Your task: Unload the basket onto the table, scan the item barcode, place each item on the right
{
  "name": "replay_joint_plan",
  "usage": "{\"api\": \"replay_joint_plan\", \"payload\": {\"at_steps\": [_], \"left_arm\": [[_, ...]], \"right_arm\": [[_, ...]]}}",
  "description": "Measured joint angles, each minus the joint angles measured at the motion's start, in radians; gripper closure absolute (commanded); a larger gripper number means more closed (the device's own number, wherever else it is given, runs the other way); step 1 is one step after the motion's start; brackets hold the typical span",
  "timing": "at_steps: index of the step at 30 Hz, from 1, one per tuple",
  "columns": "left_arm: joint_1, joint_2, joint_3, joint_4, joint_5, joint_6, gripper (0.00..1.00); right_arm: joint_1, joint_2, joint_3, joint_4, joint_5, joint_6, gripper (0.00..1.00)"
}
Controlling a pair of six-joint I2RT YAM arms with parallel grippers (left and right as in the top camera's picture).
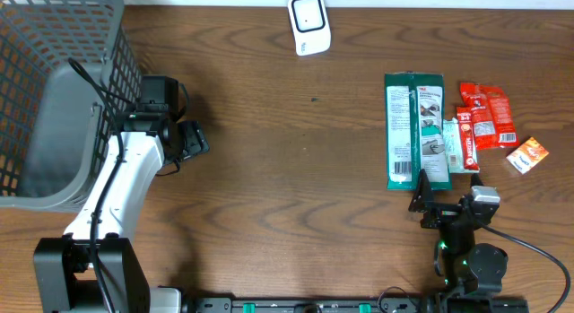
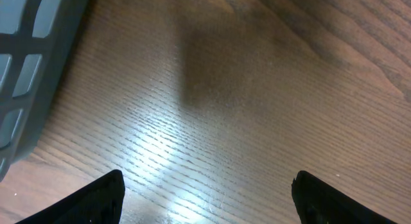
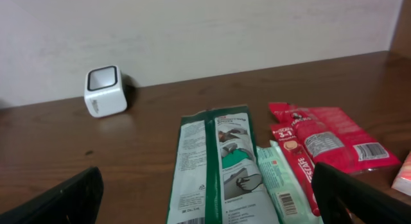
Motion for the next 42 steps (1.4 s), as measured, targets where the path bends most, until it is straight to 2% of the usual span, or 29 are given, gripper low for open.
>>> {"api": "replay_joint_plan", "payload": {"at_steps": [16,42], "left_arm": [[0.0,0.0,0.0,0.0,0.0,0.0,0.16],[0.0,0.0,0.0,0.0,0.0,0.0,0.15]], "right_arm": [[0.062,0.0,0.0,0.0,0.0,-0.142,0.01],[0.062,0.0,0.0,0.0,0.0,-0.151,0.01]]}}
